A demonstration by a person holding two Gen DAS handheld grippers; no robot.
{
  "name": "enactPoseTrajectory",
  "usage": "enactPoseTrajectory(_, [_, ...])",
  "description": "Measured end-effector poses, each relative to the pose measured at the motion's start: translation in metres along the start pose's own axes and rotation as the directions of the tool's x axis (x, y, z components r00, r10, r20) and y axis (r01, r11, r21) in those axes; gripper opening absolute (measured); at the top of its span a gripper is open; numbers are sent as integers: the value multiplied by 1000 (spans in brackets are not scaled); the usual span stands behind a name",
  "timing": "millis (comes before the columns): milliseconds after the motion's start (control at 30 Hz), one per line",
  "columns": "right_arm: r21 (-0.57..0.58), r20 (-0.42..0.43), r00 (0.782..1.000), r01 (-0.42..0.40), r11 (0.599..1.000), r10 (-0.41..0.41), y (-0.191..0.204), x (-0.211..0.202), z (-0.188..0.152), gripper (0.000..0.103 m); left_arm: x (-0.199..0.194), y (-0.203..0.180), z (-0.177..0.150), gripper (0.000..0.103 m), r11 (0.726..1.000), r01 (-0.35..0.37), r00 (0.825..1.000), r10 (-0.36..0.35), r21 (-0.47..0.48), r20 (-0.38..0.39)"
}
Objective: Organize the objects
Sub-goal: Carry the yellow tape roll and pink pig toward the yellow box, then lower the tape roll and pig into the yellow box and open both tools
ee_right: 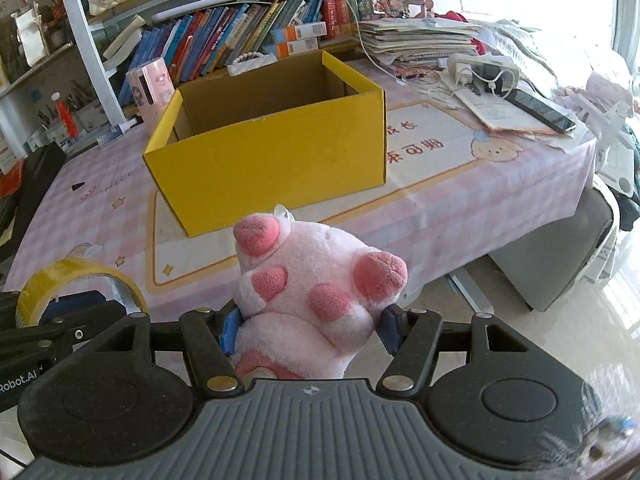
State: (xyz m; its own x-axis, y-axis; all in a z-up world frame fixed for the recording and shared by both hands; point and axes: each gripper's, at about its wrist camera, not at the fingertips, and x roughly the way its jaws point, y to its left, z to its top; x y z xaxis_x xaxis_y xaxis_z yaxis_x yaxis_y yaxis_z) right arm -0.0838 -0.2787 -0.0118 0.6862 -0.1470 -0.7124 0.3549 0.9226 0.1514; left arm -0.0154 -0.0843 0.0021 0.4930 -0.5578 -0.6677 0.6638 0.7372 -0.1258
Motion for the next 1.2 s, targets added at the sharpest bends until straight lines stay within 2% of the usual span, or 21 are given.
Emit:
enactPoseTrajectory(233, [-19,14,1000,-11,1000,12,-8,13,22,61,10,-3,21,19,1000,-23,999,23,9,36])
enactPoseTrajectory(400, [-45,81,996,-28,999,31,-14,17,47,61,13,-5,46,19,999,-45,994,43,13,101])
enactPoseTrajectory(733, [-138,231,966,-84,987,114,-19,34,128,61,35,0,113,19,993,-117,964,118,-16,237])
enactPoseTrajectory(900, [-187,243,958,-105,977,150,-21,62,162,61,67,8,131,19,983,-177,957,185,-56,224])
enactPoseTrajectory(1067, [-245,197,964,-127,961,177,-18,102,184,62,102,10,140,19,972,-223,958,232,-74,169])
enactPoseTrajectory(1200, [-299,152,968,-148,943,200,-12,130,192,62,120,10,142,19,963,-263,952,270,-64,146])
